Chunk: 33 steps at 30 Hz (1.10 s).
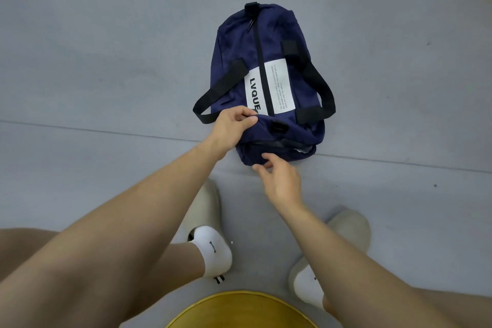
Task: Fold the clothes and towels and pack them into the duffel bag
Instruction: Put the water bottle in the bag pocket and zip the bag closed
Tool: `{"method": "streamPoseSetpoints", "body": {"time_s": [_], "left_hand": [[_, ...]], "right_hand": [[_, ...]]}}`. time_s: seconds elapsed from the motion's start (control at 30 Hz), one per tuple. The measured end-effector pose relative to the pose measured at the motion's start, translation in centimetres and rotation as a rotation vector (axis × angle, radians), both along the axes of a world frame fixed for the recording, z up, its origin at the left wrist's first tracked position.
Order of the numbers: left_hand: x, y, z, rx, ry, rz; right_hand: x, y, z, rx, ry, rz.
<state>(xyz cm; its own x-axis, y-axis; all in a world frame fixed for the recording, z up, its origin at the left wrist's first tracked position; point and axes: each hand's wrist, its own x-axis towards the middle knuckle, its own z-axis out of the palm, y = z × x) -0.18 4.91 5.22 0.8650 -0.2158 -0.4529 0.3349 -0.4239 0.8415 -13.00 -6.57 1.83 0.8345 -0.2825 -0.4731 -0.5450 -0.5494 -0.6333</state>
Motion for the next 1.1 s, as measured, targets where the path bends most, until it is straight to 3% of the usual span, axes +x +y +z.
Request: {"method": "streamPoseSetpoints", "body": {"time_s": [0.27,0.43,0.5,0.63,0.7,0.8,0.93,1.1], "left_hand": [[0.3,-1.1,0.3,-0.079,0.050,0.079],[0.2,-1.2,-0.1,-0.043,0.029,0.068],[-0.4,-1.0,-0.3,0.053,-0.076,0.050],[-3.2,0.7,-1.2,0.454,-0.573,-0.112],[-5.0,1.9,-2.3,0.497,-0.684,-0.214],[-7.1,2.8,-4.2,0.495,-0.624,-0.309],[-6.3,1.6,-4.2,0.374,-0.389,-0.221],[-4.2,0.1,-3.2,0.306,-0.367,-0.244]], "right_hand": [[3.3,3.1,-0.9,-0.053,-0.106,-0.211],[3.5,2.7,-1.9,-0.078,-0.111,-0.200],[3.0,2.2,-2.0,-0.082,-0.114,-0.188],[1.7,1.5,-2.1,-0.089,-0.147,-0.197],[1.3,1.4,-2.1,-0.087,-0.183,-0.208],[1.0,1.3,-1.6,-0.061,-0.253,-0.224],[0.9,1.1,-1.3,-0.011,-0.300,-0.235],[2.0,1.0,-0.6,0.017,-0.334,-0.338]]}}
